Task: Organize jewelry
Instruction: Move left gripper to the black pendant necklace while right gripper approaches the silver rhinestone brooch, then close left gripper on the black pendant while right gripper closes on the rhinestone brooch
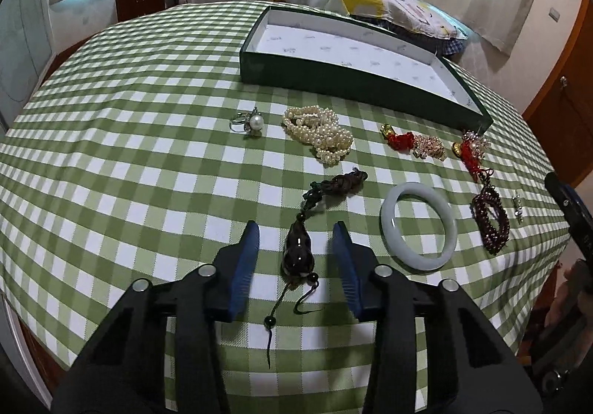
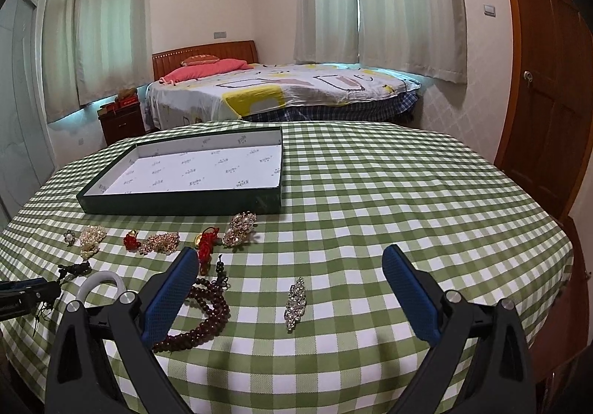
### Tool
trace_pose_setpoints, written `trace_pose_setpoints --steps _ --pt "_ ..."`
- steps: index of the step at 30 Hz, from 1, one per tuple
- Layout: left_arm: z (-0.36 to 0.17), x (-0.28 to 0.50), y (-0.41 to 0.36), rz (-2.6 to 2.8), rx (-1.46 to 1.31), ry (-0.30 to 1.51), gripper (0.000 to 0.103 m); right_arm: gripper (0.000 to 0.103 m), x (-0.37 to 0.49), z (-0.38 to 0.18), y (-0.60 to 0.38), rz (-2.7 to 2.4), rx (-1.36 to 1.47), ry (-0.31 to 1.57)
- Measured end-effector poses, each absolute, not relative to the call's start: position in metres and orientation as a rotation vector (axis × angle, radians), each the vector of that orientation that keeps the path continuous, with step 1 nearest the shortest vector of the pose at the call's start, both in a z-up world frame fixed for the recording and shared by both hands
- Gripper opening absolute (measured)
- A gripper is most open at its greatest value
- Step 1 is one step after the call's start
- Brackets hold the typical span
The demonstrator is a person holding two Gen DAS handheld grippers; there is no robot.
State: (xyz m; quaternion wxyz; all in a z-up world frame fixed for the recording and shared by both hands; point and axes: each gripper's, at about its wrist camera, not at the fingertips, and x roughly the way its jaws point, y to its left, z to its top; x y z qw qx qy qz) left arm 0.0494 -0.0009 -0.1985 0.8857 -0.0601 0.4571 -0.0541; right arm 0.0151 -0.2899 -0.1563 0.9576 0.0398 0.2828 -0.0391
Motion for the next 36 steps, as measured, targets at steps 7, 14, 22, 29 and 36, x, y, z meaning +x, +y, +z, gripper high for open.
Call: trace_pose_setpoints --steps 7,14,22,29,36 --pt "-0.200 0.048 0.001 -0.123 -0.130 0.952 0.017 0.096 0.018 -0.160 -0.294 -0.080 0.102 0.587" --pt "-0.196 0.054 0.002 -0.130 -0.139 0.931 0.017 0.096 0.019 -0.164 -0.299 -0.090 0.118 0.607" --pt "-0.180 0.065 0.007 -0.094 -0.113 0.842 0.017 0.096 0.020 -0.176 -0.310 -0.120 0.142 0.647" --pt "-0.183 0.068 0.010 -0.090 -0.125 0.847 0.017 0.047 0.031 -0.191 -0.308 -0.082 0.164 0.731" --pt "-0.180 0.065 0.012 -0.087 -0.126 0.821 0.017 0.042 0.032 -0.198 -0.303 -0.065 0.147 0.758"
